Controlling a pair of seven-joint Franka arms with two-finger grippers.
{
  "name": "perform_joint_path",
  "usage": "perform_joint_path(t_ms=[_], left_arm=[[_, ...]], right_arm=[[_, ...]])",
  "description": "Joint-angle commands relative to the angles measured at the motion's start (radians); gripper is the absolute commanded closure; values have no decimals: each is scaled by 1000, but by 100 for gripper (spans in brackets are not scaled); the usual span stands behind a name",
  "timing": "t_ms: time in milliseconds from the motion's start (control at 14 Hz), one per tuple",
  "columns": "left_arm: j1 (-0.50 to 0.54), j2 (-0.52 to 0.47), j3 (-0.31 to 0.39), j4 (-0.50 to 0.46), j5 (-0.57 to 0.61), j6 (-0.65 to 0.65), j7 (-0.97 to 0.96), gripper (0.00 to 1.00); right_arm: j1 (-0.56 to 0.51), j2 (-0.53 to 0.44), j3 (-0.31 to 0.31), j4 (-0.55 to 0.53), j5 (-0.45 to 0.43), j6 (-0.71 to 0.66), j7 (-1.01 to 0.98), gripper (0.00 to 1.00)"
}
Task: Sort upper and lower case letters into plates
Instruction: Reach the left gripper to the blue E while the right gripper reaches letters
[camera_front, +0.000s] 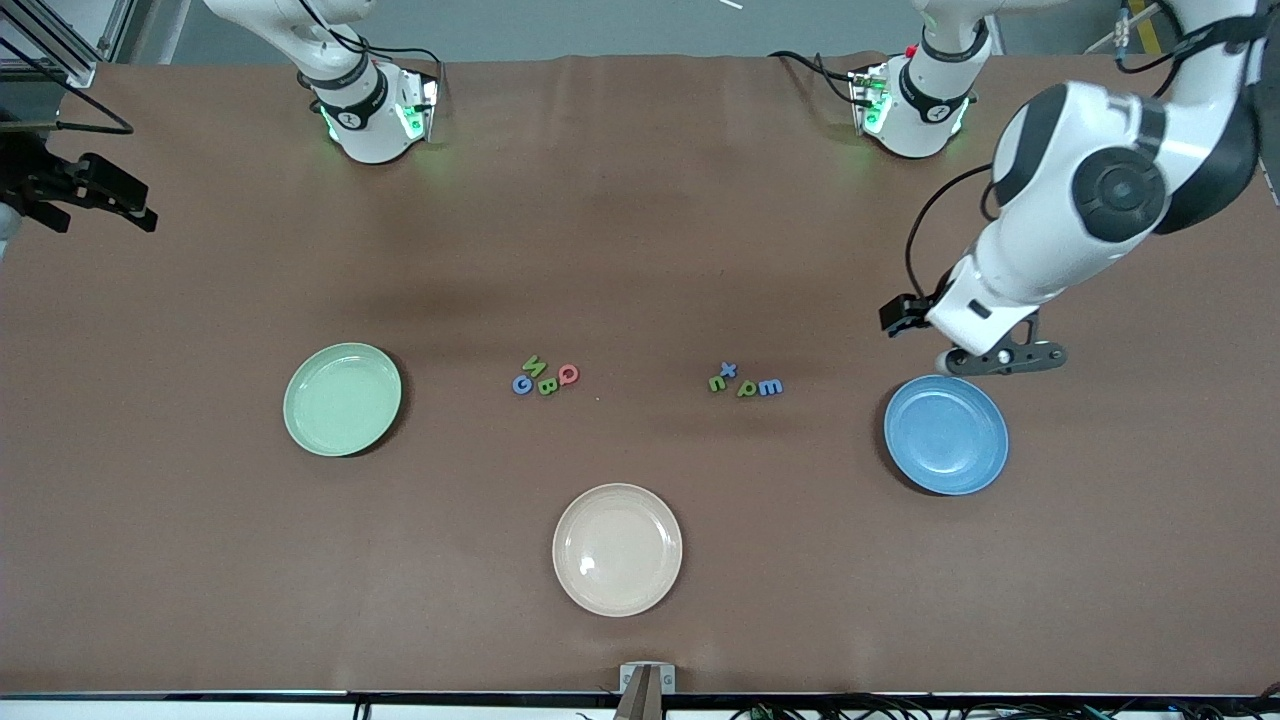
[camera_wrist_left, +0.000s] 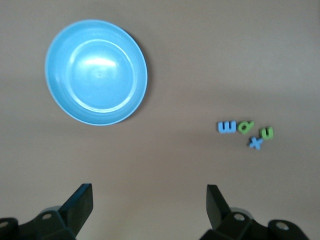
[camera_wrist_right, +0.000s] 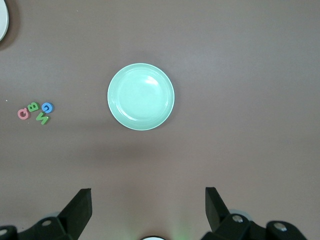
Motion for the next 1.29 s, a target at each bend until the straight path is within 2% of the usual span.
perform_joint_path(t_ms=[0, 214, 571, 786, 1000, 1214], left_arm=[[-36, 74, -1, -59, 2, 138, -182, 0], [-70, 180, 1, -70, 4, 264, -412, 0], [-104, 317, 1, -62, 16, 384, -844, 0], [-108, 348, 1, -68, 21, 447, -1110, 0], [-142, 368, 2, -82, 25, 510, -1349, 1], [-150, 369, 4, -159, 25, 672, -1460, 10]], right_arm=[[-8, 27, 4, 29, -4, -11, 6, 0], [-11, 100, 4, 57, 8, 9, -6, 0], [-25, 323, 4, 126, -4, 61, -15, 0], [-5, 337, 7, 106, 18, 122, 3, 0], [46, 404, 9, 102, 61, 191, 260, 0], [125, 479, 9, 85, 62, 320, 470, 0]])
